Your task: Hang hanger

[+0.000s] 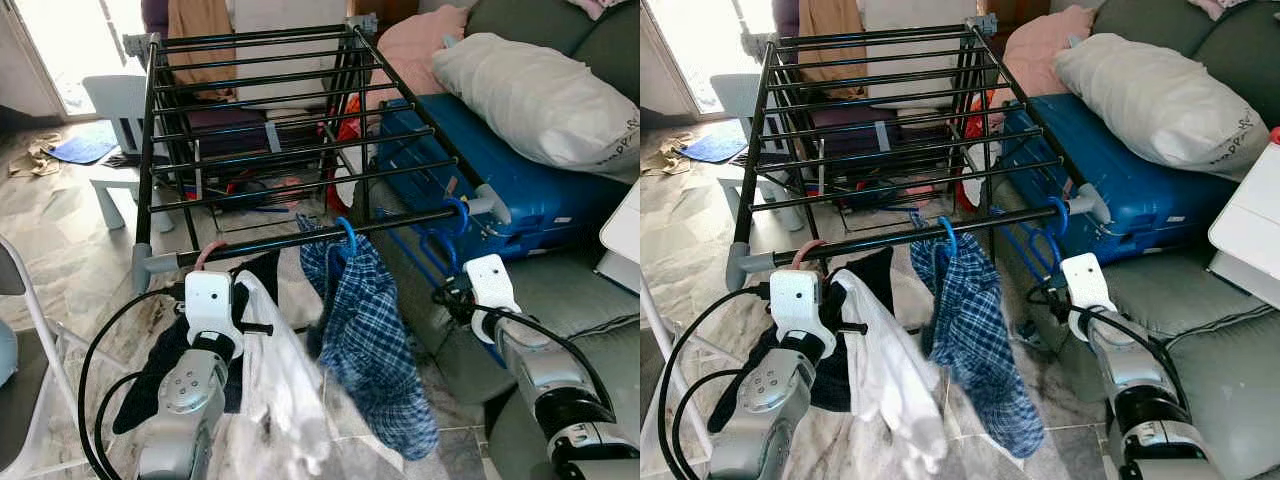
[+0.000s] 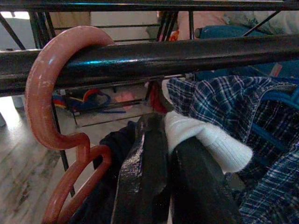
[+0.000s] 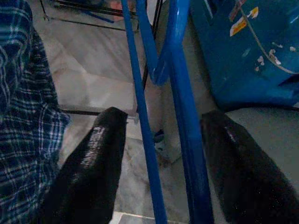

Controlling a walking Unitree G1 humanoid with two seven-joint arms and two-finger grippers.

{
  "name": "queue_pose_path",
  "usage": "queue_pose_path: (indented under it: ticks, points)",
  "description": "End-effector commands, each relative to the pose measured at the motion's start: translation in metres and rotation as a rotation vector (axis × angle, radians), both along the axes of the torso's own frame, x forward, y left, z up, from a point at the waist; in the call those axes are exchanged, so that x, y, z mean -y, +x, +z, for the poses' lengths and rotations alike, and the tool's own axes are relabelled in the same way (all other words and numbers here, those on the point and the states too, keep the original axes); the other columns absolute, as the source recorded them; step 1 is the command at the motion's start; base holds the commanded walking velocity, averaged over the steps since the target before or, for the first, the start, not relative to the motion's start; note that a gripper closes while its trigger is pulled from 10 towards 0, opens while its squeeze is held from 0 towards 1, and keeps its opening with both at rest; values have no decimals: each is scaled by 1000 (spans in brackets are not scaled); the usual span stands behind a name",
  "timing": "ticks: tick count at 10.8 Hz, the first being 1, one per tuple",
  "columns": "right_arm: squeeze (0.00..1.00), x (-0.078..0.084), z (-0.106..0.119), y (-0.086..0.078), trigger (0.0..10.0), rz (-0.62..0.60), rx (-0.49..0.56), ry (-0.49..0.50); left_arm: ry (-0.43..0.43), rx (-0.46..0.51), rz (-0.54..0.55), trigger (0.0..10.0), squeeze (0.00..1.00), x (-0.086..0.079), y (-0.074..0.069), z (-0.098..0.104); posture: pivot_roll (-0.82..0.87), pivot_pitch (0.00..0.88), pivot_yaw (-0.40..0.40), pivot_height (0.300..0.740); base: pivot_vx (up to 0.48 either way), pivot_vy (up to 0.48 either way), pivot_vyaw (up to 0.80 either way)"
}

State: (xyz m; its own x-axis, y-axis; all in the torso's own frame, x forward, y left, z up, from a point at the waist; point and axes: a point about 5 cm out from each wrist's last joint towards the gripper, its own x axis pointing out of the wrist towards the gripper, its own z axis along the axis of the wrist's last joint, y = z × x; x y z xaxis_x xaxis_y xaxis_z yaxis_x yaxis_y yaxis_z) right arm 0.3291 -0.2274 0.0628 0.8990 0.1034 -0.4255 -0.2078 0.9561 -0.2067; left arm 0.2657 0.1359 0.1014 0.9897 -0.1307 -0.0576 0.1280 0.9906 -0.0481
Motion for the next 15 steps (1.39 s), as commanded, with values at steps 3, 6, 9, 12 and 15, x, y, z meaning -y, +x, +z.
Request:
queue_pose_path:
  ticks: [3,6,9,12,15]
  points:
    - [0,-1,7,6,0,3,30,6,8,24,4,10000,0,0,2,7,-83,0,14,740,0,0,0]
    - [0,-1,7,6,0,2,32,3,9,25,2,10000,0,0,3,7,-85,0,16,740,0,0,0]
    - [0,-1,6,6,0,4,31,-4,11,22,3,10000,0,1,4,7,-84,0,13,740,0,0,0]
    - [0,-4,7,8,0,10,44,-3,12,22,8,10000,0,0,5,7,-84,0,15,740,0,0,0]
    - [0,-13,13,12,0,14,99,19,14,31,9,10000,0,1,7,8,-84,0,20,740,0,0,0]
